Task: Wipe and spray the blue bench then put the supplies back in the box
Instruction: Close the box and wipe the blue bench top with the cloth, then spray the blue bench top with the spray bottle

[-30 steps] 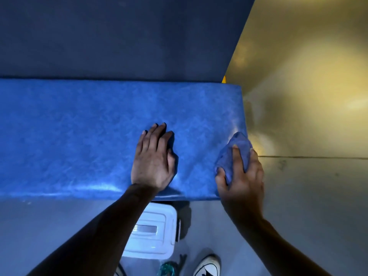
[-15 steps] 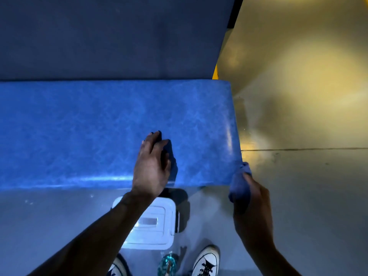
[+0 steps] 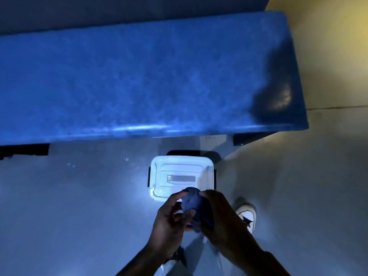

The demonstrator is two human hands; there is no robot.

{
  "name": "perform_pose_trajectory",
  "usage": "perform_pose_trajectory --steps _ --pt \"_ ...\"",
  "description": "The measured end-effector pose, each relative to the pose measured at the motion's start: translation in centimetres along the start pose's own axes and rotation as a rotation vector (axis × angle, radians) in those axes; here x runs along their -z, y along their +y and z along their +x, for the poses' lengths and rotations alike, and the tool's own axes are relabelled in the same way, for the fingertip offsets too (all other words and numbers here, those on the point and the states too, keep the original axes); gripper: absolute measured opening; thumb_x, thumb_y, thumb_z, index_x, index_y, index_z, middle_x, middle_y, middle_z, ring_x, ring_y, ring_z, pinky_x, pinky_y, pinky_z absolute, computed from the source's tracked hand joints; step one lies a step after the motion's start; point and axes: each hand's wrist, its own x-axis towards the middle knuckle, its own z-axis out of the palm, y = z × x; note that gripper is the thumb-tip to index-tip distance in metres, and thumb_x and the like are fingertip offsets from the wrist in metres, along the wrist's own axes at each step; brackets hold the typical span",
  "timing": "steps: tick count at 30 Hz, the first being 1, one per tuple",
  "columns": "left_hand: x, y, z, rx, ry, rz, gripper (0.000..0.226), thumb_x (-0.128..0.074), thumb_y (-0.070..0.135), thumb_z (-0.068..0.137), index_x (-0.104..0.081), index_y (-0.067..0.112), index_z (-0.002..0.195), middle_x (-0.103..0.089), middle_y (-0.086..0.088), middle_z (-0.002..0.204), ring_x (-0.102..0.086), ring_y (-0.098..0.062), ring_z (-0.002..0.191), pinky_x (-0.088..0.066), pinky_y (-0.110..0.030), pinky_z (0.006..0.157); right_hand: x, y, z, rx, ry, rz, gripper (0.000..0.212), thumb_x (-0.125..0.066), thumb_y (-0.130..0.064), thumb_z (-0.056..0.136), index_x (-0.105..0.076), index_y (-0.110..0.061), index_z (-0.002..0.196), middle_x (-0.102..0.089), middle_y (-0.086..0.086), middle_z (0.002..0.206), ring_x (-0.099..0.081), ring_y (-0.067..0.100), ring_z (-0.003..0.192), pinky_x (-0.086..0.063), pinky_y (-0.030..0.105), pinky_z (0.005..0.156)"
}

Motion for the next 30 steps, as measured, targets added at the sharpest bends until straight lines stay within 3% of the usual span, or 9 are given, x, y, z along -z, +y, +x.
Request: perform_pose_trajectory --steps 3,7,10,13,18,23,25,27,30 --pt "3.7 -2.6 -0.5 0.022 0.063 -0.006 0.036 -0.06 -0.016 0.09 -0.066 0.006 0.118 -0.073 -0.016 0.104 -0.074 -0.031 0.068 -0.065 -0.047 0.063 -4.0 -0.4 -0.7 -0.09 -0.018 0.026 0.074 -0.071 -0.064 0.073 -0.041 -0.042 0.137 -0.046 -0.022 0.127 -0.051 0.0 0.12 -0.048 0.019 0.097" --pt "8.3 -7.5 1.2 -0.083 0.133 0.124 0.032 -0.074 0.008 0.087 -0.068 0.019 0.117 -0.075 -0.011 0.109 -0.075 -0.036 0.087 -0.061 -0.06 0.081 -9.4 -0.1 -0.6 -0.299 -0.043 -0.039 0.082 -0.065 -0.075 0.067 -0.049 -0.03 0.133 -0.056 -0.009 0.125 -0.056 0.013 0.117 -0.051 0.033 0.091" --pt "10.8 -12.9 3.2 -0.047 0.142 0.16 0.034 -0.075 0.029 0.077 -0.071 0.033 0.111 -0.076 -0.002 0.101 -0.071 -0.045 0.092 -0.057 -0.068 0.081 -14.6 2.7 0.3 -0.429 -0.092 -0.017 0.077 -0.076 -0.066 0.065 -0.054 -0.023 0.125 -0.062 -0.003 0.119 -0.062 0.019 0.109 -0.053 0.034 0.086" --pt "12.2 -18.4 6.5 -0.04 0.199 0.224 0.029 -0.073 0.032 0.079 -0.069 0.039 0.107 -0.076 -0.001 0.099 -0.074 -0.035 0.088 -0.059 -0.063 0.078 -19.3 6.6 1.7 -0.509 -0.095 0.052 0.06 -0.085 -0.037 0.073 -0.057 -0.015 0.121 -0.066 -0.001 0.109 -0.065 0.018 0.101 -0.048 0.022 0.075" --pt "13.0 -26.3 12.4 0.013 0.277 0.286 0.031 -0.065 0.026 0.083 -0.067 0.044 0.108 -0.075 -0.005 0.104 -0.074 -0.033 0.091 -0.061 -0.054 0.085 -24.2 13.4 4.3 -0.529 -0.052 0.029 0.022 -0.066 -0.012 0.086 -0.065 -0.011 0.108 -0.06 -0.002 0.091 -0.061 0.021 0.088 -0.035 0.019 0.061" --pt "12.9 -29.5 14.8 0.016 0.258 0.485 0.039 -0.065 0.017 0.09 -0.062 0.029 0.126 -0.072 -0.005 0.109 -0.073 -0.028 0.094 -0.061 -0.049 0.086 -25.4 16.7 4.2 -0.469 -0.081 0.099 0.032 -0.058 -0.006 0.089 -0.063 -0.015 0.119 -0.066 -0.005 0.105 -0.064 0.011 0.087 -0.047 0.008 0.066" --pt "12.2 -29.2 13.7 0.068 0.291 0.618 0.044 -0.062 0.015 0.092 -0.058 0.029 0.134 -0.067 -0.005 0.124 -0.071 -0.027 0.103 -0.059 -0.045 0.091 -24.8 16.7 2.6 -0.462 -0.136 0.127 0.018 -0.057 -0.011 0.093 -0.065 -0.015 0.108 -0.072 0.003 0.104 -0.069 0.018 0.094 -0.059 0.032 0.082" --pt "10.7 -28.3 11.7 0.04 0.31 0.719 0.038 -0.059 0.014 0.092 -0.061 0.028 0.128 -0.066 -0.006 0.124 -0.069 -0.027 0.104 -0.057 -0.036 0.09 -23.2 15.8 0.4 -0.502 -0.197 0.136 0.009 -0.057 -0.016 0.099 -0.064 -0.014 0.104 -0.072 0.006 0.105 -0.07 0.017 0.097 -0.059 0.036 0.087" --pt "6.6 -26.5 9.0 -0.076 0.158 0.747 0.021 -0.057 0.009 0.094 -0.071 0.018 0.106 -0.074 -0.006 0.101 -0.071 -0.023 0.087 -0.047 -0.018 0.07 -19.7 15.0 -2.3 -0.504 -0.08 0.121 0.013 -0.059 -0.022 0.1 -0.069 -0.014 0.103 -0.076 0.004 0.093 -0.073 0.014 0.083 -0.061 0.031 0.078"
